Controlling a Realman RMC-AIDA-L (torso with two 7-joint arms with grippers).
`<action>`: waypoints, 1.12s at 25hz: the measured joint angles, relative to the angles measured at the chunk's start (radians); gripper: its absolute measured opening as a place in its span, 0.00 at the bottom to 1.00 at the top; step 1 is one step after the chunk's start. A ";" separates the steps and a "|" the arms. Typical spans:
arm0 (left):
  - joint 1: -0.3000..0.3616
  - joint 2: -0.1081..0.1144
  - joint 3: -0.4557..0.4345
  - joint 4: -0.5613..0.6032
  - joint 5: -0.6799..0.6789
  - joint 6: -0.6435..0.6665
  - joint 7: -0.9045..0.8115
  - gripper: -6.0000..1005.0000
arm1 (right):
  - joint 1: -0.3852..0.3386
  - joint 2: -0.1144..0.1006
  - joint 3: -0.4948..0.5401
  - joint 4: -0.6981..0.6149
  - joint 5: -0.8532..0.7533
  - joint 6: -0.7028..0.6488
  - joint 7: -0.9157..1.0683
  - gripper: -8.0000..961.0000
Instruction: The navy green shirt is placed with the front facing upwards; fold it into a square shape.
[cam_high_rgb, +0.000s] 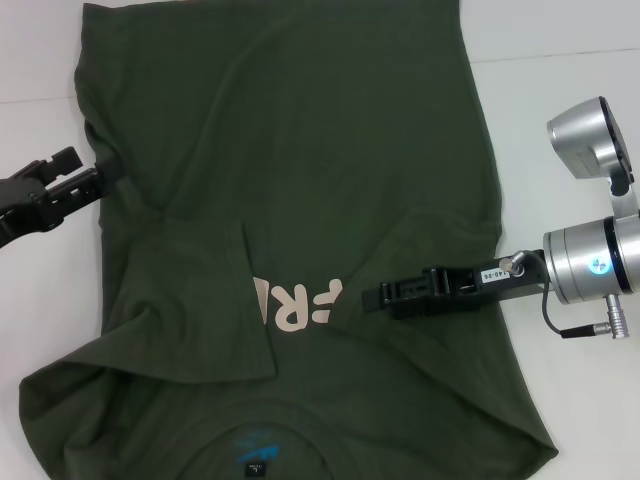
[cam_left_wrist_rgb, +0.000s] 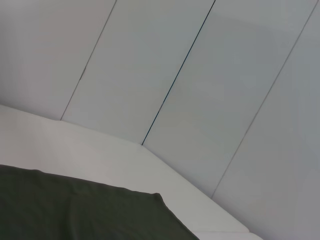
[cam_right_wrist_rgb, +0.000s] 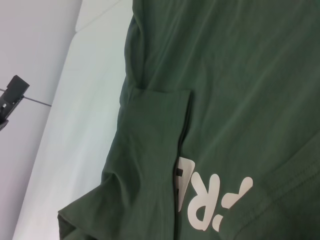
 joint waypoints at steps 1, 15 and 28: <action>0.000 0.000 0.000 0.000 0.000 0.000 0.000 0.90 | 0.000 0.000 0.000 0.000 0.000 0.000 0.000 0.78; -0.001 0.000 0.000 0.000 0.000 0.000 0.000 0.90 | -0.007 -0.008 -0.001 0.000 0.000 0.021 0.009 0.78; -0.003 0.000 0.000 0.000 0.000 -0.002 0.000 0.90 | -0.010 -0.013 -0.025 0.000 0.052 -0.054 -0.015 0.78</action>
